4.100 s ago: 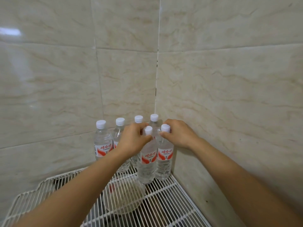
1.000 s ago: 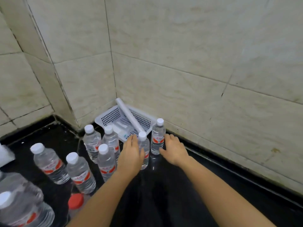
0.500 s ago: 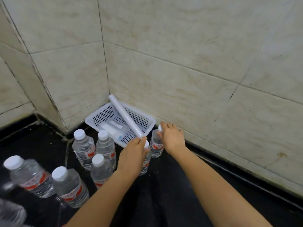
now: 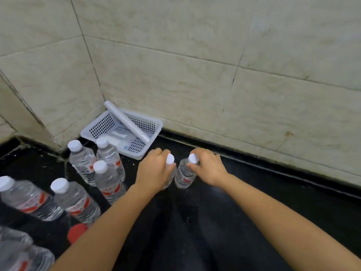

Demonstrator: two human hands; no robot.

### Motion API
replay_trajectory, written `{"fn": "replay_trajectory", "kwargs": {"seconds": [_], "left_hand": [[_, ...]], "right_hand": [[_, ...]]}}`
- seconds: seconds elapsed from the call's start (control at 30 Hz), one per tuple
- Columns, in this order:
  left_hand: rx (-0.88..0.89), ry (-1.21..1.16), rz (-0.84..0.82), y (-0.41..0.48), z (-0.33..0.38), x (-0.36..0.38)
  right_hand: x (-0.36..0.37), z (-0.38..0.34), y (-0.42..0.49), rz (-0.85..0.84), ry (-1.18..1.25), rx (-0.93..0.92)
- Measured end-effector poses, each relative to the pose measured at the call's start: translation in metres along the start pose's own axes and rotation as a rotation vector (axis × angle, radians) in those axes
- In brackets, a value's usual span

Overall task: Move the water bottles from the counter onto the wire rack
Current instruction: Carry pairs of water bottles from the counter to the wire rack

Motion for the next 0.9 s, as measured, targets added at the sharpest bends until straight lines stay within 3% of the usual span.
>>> {"fn": "replay_trajectory", "kwargs": {"seconds": [0.13,0.37,0.9], "left_hand": [[0.072,-0.115,-0.036,-0.022,0.051,0.000],[0.230,-0.230,-0.134,-0.081,0.186,0.037],[0.498,-0.436,-0.097,-0.208,0.554,0.073]], "right_hand": [[-0.013,0.038,-0.068,-0.060,0.023,0.030],[-0.070,0.123,-0.217,0.004,0.085,0.151],[-0.245,0.304,-0.563,0.407,0.117,0.333]]}}
Point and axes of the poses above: each hand's wrist, its own y-axis towards the middle knuckle, its own x-axis out of the palm, z = x × y, the point moved 9 cm from there along y, towards the middle knuckle, and after that the axes turned 8 degrees about -z, right-handed, at the moved point
